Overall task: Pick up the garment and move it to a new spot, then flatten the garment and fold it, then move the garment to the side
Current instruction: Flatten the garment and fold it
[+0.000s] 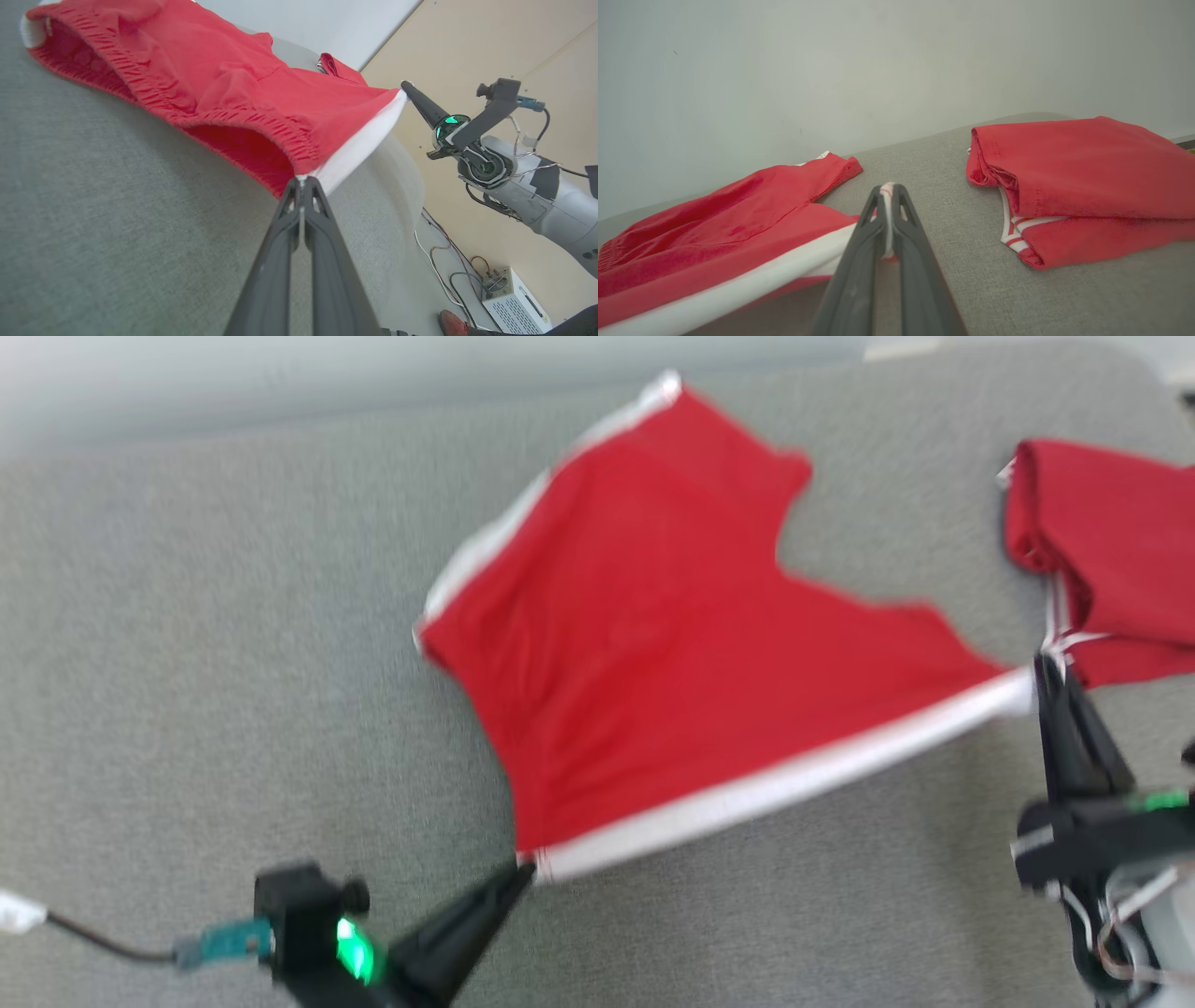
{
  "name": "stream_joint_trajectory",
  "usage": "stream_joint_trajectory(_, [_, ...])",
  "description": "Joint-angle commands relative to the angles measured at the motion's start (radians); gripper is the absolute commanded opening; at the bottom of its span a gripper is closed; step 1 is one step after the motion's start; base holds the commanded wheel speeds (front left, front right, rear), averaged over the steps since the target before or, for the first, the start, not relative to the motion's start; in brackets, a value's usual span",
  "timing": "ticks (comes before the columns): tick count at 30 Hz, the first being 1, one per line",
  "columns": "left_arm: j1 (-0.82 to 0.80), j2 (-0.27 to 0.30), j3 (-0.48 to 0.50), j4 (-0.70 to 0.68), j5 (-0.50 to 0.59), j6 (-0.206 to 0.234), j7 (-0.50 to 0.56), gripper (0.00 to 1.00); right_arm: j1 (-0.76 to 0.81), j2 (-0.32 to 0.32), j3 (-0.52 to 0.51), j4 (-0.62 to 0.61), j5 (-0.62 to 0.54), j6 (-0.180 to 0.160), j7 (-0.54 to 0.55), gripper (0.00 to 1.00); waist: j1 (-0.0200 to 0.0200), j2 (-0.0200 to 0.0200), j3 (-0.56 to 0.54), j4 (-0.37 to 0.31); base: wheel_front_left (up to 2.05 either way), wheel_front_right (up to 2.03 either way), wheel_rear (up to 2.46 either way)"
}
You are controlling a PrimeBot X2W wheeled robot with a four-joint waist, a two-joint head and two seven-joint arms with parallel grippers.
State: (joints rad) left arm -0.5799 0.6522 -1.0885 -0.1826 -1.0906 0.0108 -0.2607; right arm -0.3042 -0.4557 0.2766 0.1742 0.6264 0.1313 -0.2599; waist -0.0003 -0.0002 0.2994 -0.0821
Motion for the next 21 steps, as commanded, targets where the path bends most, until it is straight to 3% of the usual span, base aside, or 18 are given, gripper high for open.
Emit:
stream_joint_trajectory(1, [0.041,0.023,-0.008,-0.019,-0.017,0.008,-0.004,0.0,0.041,-0.011,-0.01,-0.014,-0.012,-0.001,-0.006,0.0,0.0003,0.0002,-0.103,-0.025,0.0,0.0,0.0])
stream_joint_trajectory(7, [0.112,0.06,-0.035,-0.122,-0.055,0.051,0.026,0.0,0.19,-0.044,-0.034,-0.096,-0.045,-0.001,-0.006,0.0,0.0003,0.0002,-0.151,-0.017,0.0,0.0,0.0])
stream_joint_trajectory(12, [0.141,0.046,-0.003,-0.152,-0.119,0.057,0.018,0.0,0.232,-0.06,-0.053,-0.114,-0.057,-0.001,-0.006,0.0,0.0003,0.0002,-0.163,-0.007,0.0,0.0,0.0])
stream_joint_trajectory(21, [0.104,-0.087,0.077,-0.037,-0.214,-0.01,0.004,0.0,0.042,-0.051,-0.006,0.049,-0.055,-0.001,0.029,0.0,0.0003,0.0002,-0.103,0.043,0.0,0.0,0.0])
